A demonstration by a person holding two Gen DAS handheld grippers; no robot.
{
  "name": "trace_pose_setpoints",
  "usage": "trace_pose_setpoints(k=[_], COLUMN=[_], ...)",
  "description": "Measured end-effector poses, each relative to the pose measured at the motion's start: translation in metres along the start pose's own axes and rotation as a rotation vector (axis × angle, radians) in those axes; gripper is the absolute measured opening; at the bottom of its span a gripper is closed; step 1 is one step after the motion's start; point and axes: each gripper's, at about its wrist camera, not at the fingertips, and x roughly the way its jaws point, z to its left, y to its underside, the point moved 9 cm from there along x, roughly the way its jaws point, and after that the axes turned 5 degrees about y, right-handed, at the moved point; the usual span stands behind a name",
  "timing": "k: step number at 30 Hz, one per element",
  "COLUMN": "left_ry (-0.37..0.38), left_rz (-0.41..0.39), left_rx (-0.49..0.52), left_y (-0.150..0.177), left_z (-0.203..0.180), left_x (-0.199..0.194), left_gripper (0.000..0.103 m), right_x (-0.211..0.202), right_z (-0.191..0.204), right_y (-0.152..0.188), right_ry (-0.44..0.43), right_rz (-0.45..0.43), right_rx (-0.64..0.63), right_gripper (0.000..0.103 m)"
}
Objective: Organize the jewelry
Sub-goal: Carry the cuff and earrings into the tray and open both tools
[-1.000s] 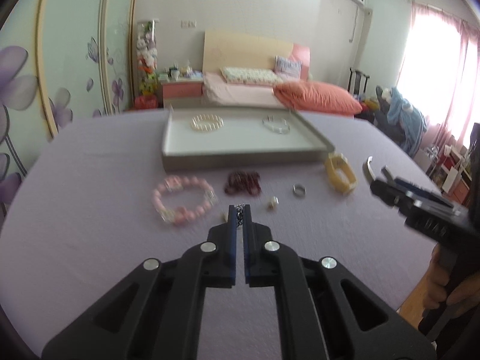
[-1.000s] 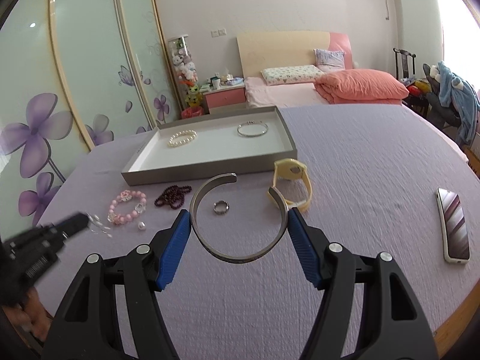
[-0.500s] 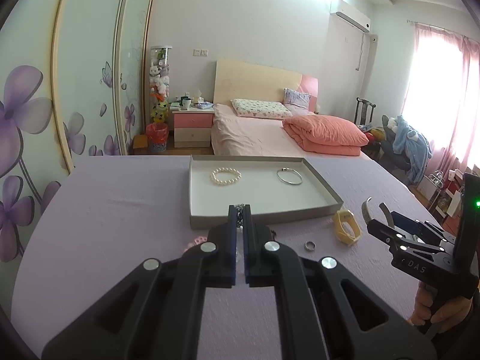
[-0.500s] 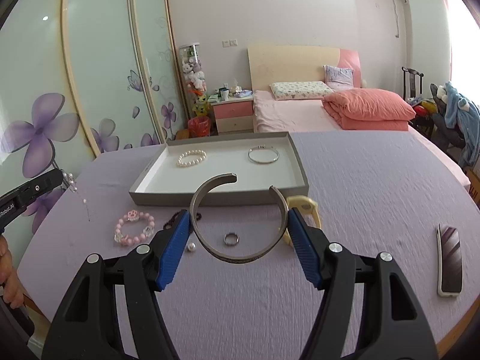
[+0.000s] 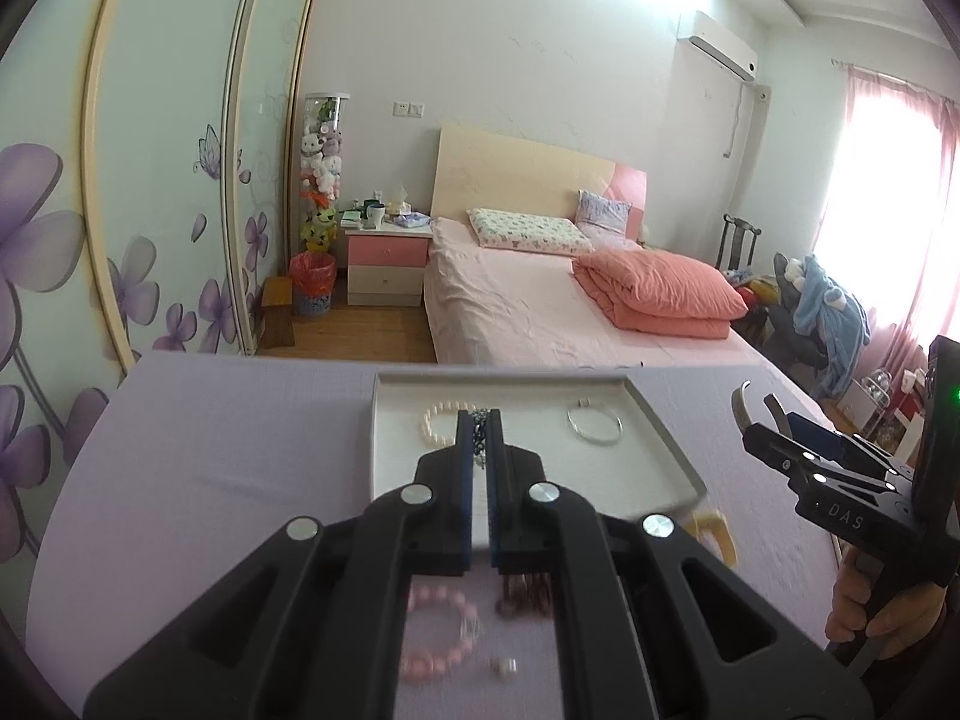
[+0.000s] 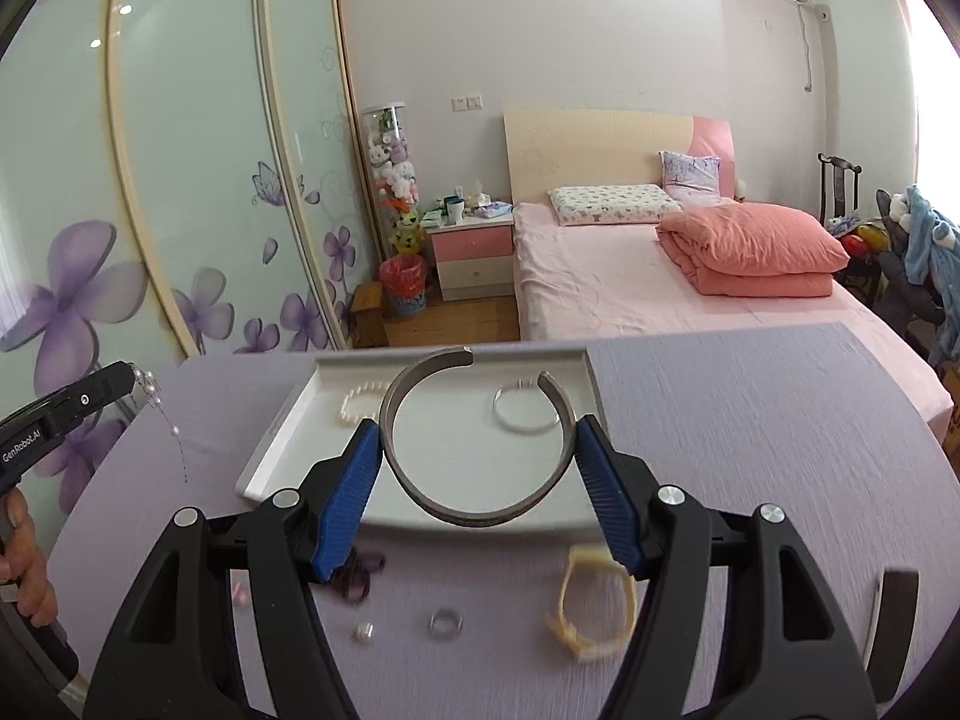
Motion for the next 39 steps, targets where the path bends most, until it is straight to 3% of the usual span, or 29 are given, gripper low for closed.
trace_pose_setpoints(k=[6, 18, 26, 27, 29, 39], left_ry=[-0.012, -0.03, -0.038, -0.039, -0.038, -0.033], left_rz=[0.003, 0.078, 0.107, 0.108, 0.112, 0.131], left_rx=[-0.016, -0.013, -0.012, -0.011, -0.01, -0.007], left_y=[-0.024, -0.025, -0.013, -0.012, -0.01, -0.005], left_z=[0.007, 0.01, 0.015, 0.015, 0.015, 0.014], left_x=[0.05, 0.135, 0.154, 0.155, 0.157, 0.164], left_gripper=[0.004, 0.004, 0.004, 0.004, 0.004, 0.004], right_x=[0.052, 0.165, 0.18, 0.182, 0.179, 0.162], right_z=[0.004, -0.011, -0.011, -0.015, -0.018, -0.025], right_y=[-0.013, 0.035, 0.05, 0.05, 0.047, 0.035], right_ry=[-0.015, -0.011, 0.032, 0.034, 0.031, 0.022], right_rz=[0.044, 0.363, 0.415, 0.416, 0.4, 0.34], right_rx=[-0.04, -0.005, -0.039, -0.038, -0.028, -0.018], right_gripper=[0.067, 0.067, 0.069, 0.073, 0.082, 0.082])
